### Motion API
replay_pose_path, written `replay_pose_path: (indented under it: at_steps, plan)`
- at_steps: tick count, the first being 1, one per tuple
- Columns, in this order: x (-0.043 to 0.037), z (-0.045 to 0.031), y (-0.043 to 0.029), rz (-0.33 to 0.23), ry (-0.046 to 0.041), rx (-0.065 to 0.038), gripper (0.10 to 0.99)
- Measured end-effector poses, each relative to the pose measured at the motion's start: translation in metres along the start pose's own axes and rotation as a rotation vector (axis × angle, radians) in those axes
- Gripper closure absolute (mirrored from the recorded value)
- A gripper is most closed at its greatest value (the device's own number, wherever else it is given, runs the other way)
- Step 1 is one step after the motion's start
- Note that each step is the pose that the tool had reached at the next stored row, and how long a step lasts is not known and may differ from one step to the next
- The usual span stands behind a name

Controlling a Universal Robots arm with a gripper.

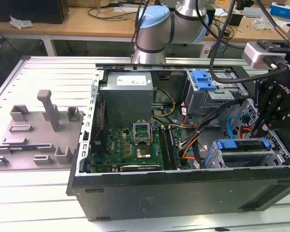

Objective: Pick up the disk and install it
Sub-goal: 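Insert the first disk wire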

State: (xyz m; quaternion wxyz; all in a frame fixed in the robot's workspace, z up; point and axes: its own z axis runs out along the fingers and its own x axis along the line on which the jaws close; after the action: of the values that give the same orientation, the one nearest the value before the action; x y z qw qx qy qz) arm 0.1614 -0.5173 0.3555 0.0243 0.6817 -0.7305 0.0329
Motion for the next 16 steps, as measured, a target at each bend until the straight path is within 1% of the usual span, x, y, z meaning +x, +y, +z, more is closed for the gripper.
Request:
replay_pose_path:
  at_steps: [16]
  plan:
    - [0.0024, 0.0027, 0.0000, 0.000, 0.0001, 0.000, 0.922]
